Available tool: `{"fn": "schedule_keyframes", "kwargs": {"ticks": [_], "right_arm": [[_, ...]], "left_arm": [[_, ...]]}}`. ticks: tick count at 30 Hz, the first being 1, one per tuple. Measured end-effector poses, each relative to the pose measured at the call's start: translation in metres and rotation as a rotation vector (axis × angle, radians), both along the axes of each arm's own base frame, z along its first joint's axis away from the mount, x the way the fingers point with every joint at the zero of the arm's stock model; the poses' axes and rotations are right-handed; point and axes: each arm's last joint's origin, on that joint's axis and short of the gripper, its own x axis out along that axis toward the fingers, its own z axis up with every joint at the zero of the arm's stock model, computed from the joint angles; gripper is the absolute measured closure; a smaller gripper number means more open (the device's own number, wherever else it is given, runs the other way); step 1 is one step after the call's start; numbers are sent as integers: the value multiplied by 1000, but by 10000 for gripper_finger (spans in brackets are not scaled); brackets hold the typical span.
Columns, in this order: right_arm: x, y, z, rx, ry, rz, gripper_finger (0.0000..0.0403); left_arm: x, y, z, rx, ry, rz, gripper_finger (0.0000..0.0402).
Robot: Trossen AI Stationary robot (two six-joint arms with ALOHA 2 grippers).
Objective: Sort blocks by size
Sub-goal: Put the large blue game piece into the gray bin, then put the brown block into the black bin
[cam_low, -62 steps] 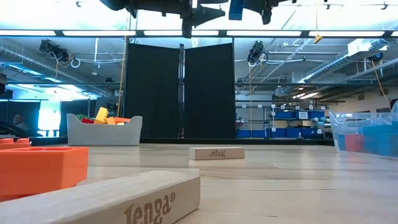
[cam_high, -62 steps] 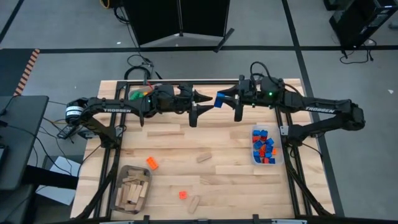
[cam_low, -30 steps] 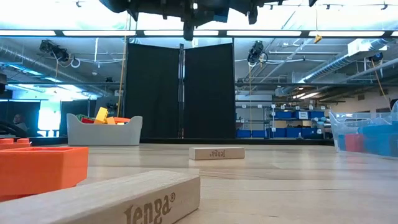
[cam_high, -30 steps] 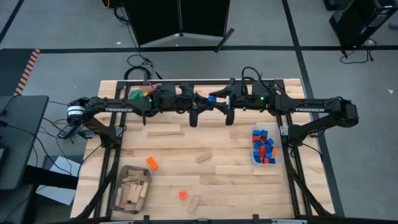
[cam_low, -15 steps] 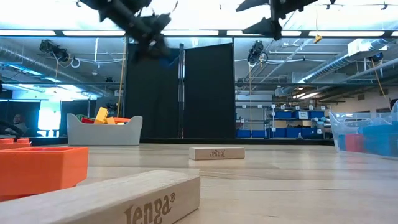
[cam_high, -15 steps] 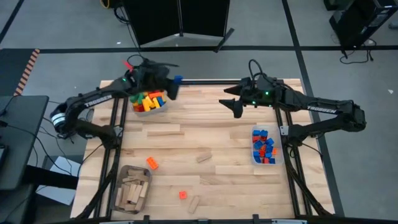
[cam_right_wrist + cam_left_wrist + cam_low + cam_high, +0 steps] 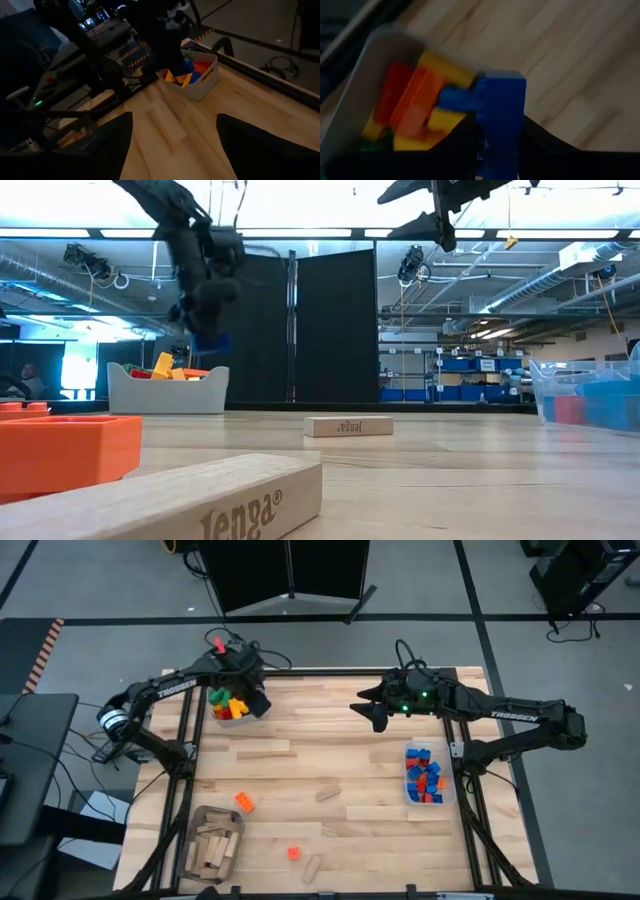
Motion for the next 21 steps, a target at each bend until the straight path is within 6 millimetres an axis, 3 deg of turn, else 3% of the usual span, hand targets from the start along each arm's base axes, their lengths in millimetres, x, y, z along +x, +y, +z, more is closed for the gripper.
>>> {"fn": "schedule_keyframes", "kwargs": {"ticks": [2, 6, 12, 21], "right_arm": [[0, 1, 0, 15, -4, -1, 104], [2, 6, 0, 27, -13, -18, 111], [3, 13, 1, 28, -27, -35, 115], [5, 21, 1, 20, -22, -27, 115]], "left_arm": [[-2, 1, -8, 1, 94, 14, 301], [-4, 5, -16, 69, 241, 63, 231], [-3, 6, -15, 87, 236, 68, 165], [8, 9, 25, 80, 123, 76, 153]]}}
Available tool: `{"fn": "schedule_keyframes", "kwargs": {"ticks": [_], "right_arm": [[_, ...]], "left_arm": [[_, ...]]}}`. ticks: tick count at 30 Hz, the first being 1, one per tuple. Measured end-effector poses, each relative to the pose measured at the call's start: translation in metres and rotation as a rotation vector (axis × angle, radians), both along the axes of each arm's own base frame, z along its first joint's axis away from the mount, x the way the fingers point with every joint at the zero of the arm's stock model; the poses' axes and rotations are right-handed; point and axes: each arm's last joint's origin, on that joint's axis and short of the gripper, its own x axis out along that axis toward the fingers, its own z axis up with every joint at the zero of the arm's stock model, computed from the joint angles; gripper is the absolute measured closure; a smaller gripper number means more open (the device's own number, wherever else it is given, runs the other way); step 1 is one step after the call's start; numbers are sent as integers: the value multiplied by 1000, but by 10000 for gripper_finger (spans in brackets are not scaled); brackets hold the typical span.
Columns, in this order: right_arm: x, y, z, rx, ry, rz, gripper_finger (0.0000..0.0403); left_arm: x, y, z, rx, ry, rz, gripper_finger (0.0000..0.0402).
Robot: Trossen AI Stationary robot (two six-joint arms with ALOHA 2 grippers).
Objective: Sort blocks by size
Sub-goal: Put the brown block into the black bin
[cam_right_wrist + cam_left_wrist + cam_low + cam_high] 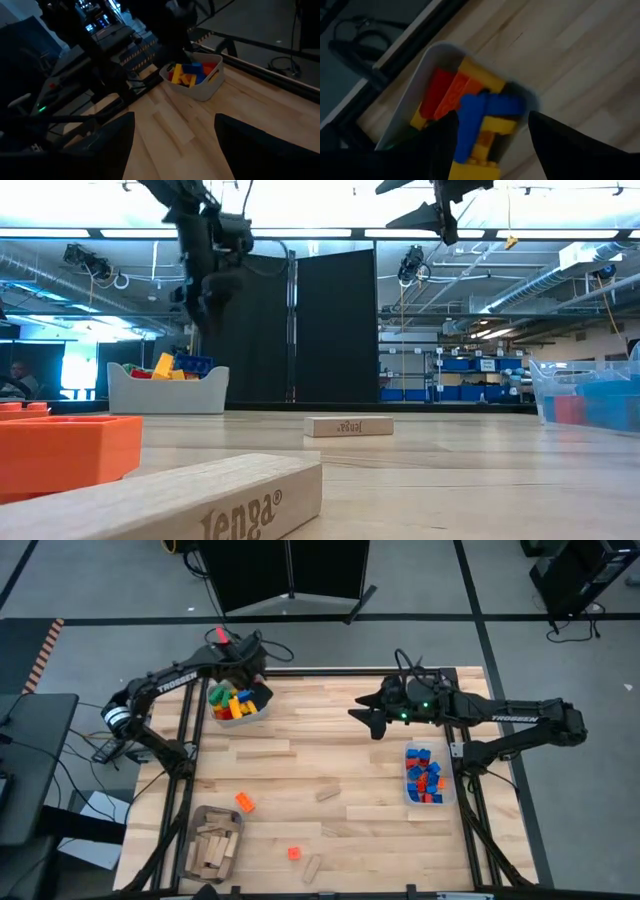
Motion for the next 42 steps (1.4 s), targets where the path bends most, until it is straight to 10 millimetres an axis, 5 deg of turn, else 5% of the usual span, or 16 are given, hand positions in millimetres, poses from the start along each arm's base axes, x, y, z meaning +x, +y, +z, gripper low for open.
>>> {"fn": "schedule_keyframes", "kwargs": {"ticks": [6, 19, 29, 42], "right_arm": [[1, 6, -1, -2, 10, 27, 119], [30, 24, -26, -191, 130, 223, 122], [58, 49, -51, -333, 201, 411, 117], [124, 89, -73, -414, 603, 655, 135]], "left_arm": [[7, -22, 39, 30, -111, -5, 152], [-10, -132, 97, 179, -461, 18, 152], [-18, -211, 56, 123, -476, -115, 152], [-7, -257, 7, 64, -577, -447, 151]]}}
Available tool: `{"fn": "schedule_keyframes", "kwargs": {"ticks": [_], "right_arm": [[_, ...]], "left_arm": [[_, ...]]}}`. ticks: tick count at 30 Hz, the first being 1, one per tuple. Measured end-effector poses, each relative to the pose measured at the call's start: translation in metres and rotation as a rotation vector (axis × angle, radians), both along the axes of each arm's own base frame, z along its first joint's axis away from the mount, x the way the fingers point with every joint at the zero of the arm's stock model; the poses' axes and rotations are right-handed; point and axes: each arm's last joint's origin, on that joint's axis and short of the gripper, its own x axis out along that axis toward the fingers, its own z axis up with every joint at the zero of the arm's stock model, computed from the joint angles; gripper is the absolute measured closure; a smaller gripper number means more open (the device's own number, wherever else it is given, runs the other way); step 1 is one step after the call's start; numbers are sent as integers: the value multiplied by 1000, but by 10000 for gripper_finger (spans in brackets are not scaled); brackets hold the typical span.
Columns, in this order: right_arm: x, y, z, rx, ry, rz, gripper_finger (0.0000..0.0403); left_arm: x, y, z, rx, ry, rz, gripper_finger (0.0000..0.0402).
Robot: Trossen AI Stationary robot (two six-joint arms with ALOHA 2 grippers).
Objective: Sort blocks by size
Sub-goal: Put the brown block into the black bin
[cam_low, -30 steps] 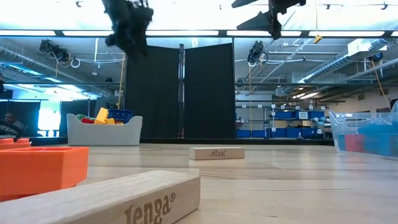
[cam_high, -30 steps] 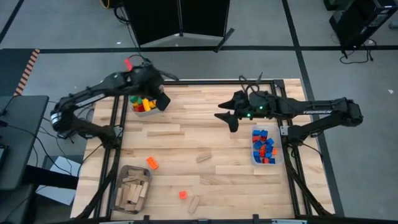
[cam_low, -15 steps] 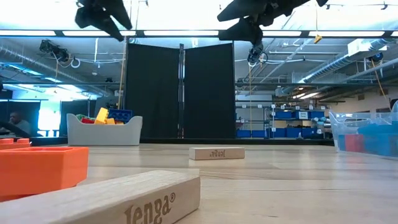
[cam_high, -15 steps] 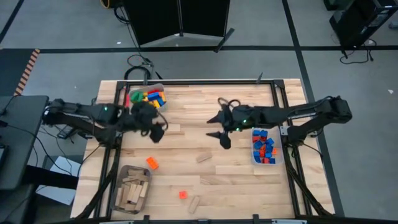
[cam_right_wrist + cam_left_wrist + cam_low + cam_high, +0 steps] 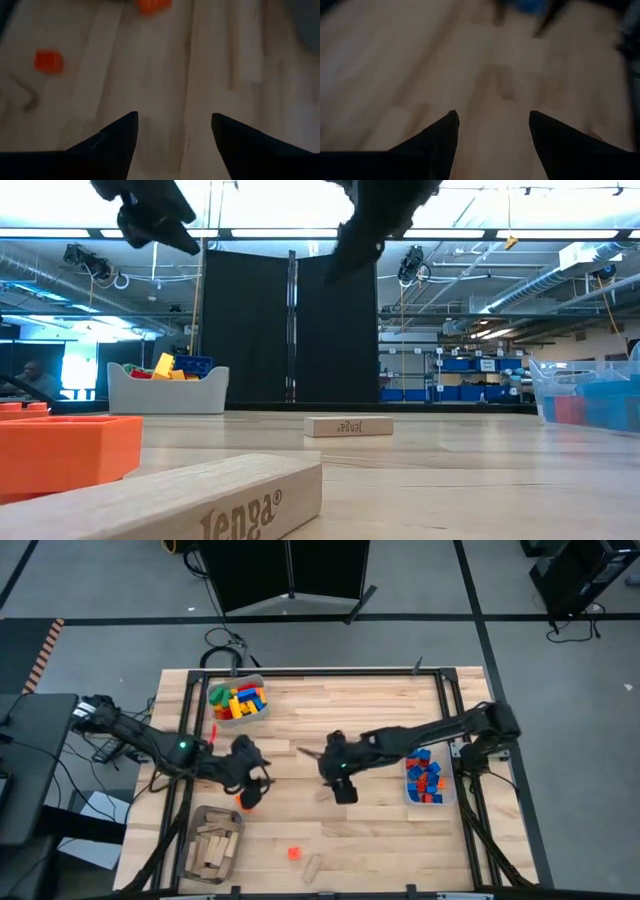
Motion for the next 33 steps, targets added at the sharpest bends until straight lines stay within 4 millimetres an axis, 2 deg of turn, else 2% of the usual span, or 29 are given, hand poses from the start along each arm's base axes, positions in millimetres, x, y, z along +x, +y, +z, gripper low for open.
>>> {"fn": "schedule_keyframes", "kwargs": {"ticks": [5, 11, 16, 21, 33], "right_arm": [[14, 11, -24, -2, 123, 0, 140], [25, 21, -38, 72, 162, -93, 144], [25, 26, -37, 43, 159, -70, 148], [27, 26, -43, -51, 167, 24, 147], [42, 23, -103, -119, 302, 69, 125]], "left_arm": [[-1, -4, -20, -34, -46, -151, 151], [-22, 3, -35, -54, -93, -201, 151], [-39, 9, -34, -77, -144, -214, 151], [-42, 11, -31, -86, -169, -213, 151], [-37, 9, -28, -111, -217, -206, 151]]}}
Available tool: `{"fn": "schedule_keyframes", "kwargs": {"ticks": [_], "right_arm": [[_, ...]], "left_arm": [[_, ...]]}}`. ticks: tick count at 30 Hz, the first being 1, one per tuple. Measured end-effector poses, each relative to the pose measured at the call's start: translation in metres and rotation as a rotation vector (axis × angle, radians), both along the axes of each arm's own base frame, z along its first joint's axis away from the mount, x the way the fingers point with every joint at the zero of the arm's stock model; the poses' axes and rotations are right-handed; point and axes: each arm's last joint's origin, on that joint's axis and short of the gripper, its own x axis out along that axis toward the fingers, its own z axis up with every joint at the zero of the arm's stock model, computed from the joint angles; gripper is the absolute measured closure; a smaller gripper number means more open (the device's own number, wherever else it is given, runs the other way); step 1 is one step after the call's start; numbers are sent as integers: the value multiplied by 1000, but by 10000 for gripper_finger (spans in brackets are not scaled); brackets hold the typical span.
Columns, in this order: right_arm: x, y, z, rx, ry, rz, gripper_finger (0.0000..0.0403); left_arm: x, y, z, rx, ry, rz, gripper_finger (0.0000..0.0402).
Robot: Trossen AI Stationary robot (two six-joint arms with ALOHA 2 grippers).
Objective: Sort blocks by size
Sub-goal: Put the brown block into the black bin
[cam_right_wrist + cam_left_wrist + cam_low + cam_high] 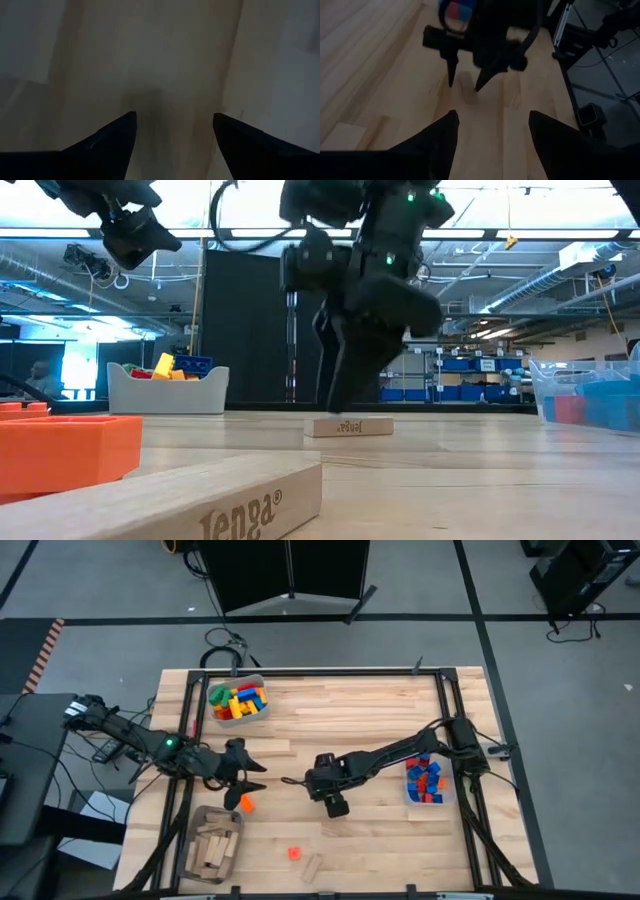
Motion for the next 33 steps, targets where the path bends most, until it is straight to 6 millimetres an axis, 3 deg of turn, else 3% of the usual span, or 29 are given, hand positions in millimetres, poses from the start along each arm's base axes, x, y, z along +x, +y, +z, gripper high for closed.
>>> {"fn": "schedule_keyframes", "kwargs": {"ticks": [9, 21, 27, 33], "right_arm": [[2, 2, -25, 44, 78, -39, 159], [1, 2, -27, 103, 95, -189, 281], [-7, -2, -9, 97, 86, -312, 281], [-28, 2, 49, 44, -24, -388, 281]], "left_arm": [[1, 0, 1, -4, -7, 1, 151], [1, 0, 1, 3, -14, 19, 151], [1, 1, 1, 9, -18, 32, 151], [7, -1, 8, 1, -106, 58, 151]]}}
